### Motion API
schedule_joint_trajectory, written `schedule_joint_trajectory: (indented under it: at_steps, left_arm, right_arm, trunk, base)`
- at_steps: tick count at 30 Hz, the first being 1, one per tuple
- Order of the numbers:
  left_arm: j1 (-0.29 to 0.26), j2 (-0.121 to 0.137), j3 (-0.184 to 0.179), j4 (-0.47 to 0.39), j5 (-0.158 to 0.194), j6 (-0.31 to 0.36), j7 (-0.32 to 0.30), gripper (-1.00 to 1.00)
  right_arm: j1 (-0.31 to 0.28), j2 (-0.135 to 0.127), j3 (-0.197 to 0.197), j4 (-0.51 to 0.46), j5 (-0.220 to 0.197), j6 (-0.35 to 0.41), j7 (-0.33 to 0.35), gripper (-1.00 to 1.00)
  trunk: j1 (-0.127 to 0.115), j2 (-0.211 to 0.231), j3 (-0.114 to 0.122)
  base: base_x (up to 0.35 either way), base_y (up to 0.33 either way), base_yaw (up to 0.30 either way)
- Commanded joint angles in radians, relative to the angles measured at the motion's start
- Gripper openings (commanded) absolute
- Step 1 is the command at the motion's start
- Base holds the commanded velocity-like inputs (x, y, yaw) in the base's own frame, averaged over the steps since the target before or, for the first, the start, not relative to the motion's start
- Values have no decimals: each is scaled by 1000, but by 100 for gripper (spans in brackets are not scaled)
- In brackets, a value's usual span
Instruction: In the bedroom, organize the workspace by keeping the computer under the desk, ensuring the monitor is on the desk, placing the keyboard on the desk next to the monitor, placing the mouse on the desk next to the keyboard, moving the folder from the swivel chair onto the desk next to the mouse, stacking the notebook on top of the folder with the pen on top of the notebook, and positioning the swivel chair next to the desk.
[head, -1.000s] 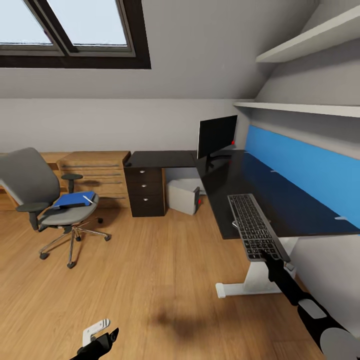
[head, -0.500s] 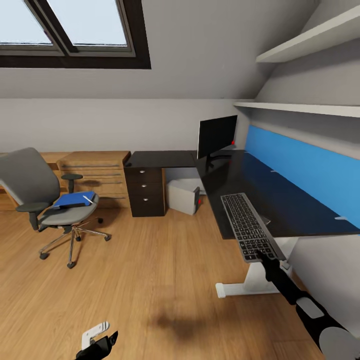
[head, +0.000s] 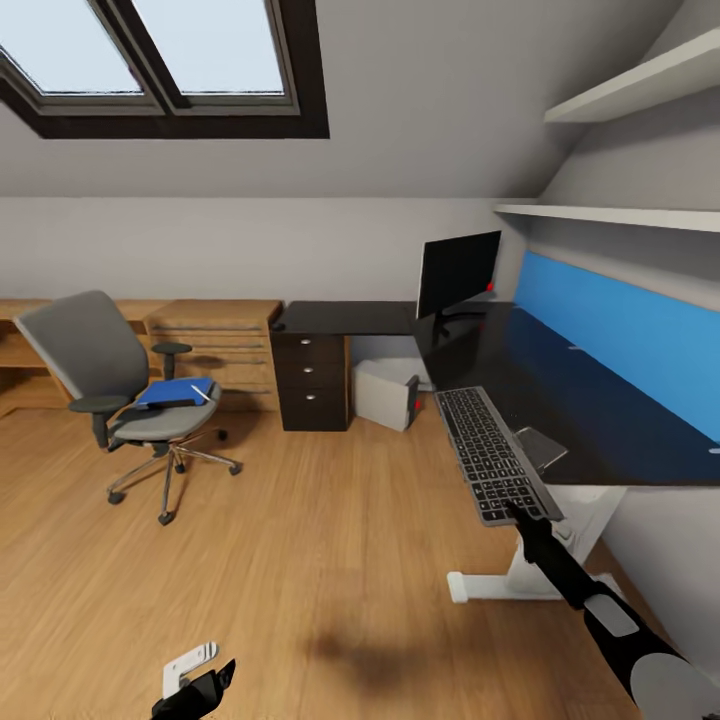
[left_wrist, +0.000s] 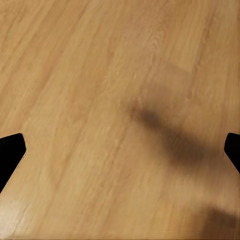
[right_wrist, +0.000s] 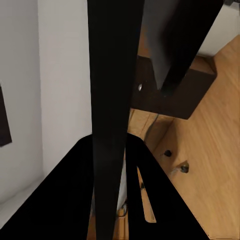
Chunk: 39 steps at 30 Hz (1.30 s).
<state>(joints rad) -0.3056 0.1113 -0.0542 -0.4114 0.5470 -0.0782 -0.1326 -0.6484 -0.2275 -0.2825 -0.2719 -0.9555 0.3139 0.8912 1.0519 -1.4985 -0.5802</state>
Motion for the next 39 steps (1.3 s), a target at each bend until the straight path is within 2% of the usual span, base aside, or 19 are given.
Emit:
schedule_joint_trajectory:
  at_steps: [1, 20, 25, 30, 39]
  left_arm:
    - [-1, 1, -6, 2, 10, -4, -2, 100]
    - [-1, 1, -4, 2, 13, -5, -2, 100]
    - [0, 1, -4, 2, 13, -5, -2, 100]
    - [-1, 1, -4, 2, 13, -5, -2, 100]
    - [-1, 1, -4, 2, 13, -5, -2, 100]
  right_arm:
    - [0, 0, -1, 0, -10, 10, 4, -100]
    - [0, 1, -2, 0, -11, 14, 5, -100]
    - [0, 1, -1, 1, -11, 17, 35, -100]
    - [0, 0, 3, 2, -7, 16, 100, -100]
    - [0, 0, 3, 7, -6, 11, 118, -100]
  trunk:
    - [0, 0, -1]
    - [0, 0, -1]
    - [0, 0, -1]
    - [0, 0, -1]
    - [0, 0, -1]
  base:
    - [0, 0, 272]
    - [0, 37, 274]
    - [0, 269, 79]
    - [0, 193, 17]
    - [0, 28, 2]
